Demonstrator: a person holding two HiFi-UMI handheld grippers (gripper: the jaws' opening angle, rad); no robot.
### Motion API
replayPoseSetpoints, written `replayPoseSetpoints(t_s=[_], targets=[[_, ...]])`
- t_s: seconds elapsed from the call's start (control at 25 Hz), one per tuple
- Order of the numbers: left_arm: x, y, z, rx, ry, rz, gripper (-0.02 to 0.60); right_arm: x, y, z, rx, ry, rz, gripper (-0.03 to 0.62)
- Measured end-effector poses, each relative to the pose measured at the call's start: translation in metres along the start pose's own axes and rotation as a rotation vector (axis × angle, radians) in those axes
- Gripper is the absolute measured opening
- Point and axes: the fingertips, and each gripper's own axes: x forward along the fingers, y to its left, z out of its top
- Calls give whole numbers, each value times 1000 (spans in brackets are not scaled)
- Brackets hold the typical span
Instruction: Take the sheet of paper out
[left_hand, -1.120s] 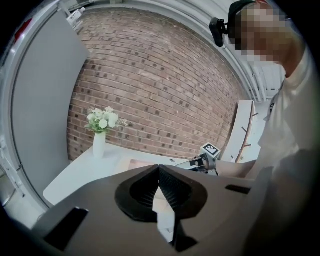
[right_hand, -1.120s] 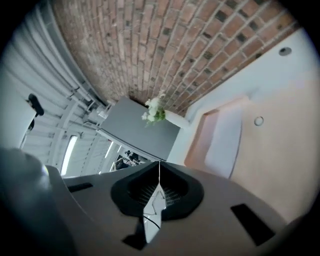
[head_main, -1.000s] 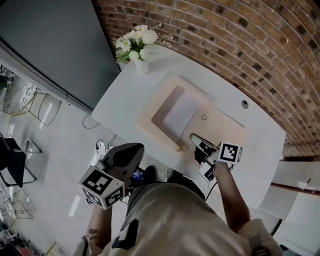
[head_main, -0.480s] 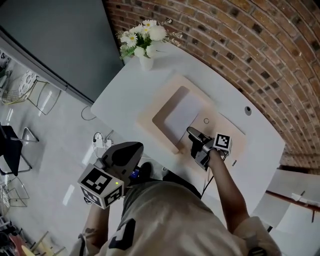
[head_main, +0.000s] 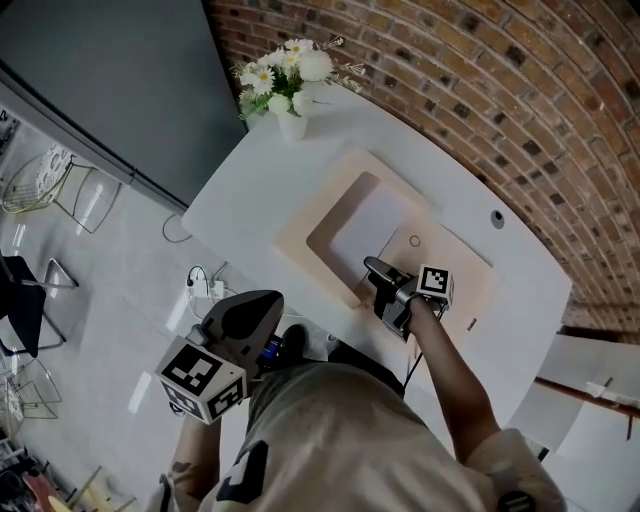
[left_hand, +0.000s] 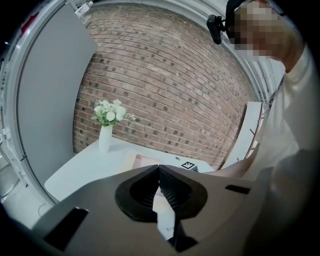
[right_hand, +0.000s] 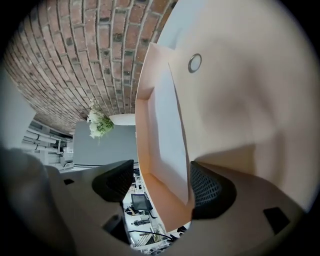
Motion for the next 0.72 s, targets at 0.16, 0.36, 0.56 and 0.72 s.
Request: replayPoseSetpoints(t_s=[0.16, 0.36, 0.56, 0.72], targets=[[-2, -1, 0, 5, -1, -7, 14, 3, 2, 5, 10, -45, 24, 344], [-2, -5, -3, 7, 1, -22, 14, 5, 0, 8, -3, -76, 45, 344], [-8, -4, -6, 2, 2, -14, 14, 10, 13, 7, -82, -79, 78, 344], [-12, -5, -8, -3, 3, -2, 14, 9, 18, 15, -95, -96, 99, 344]])
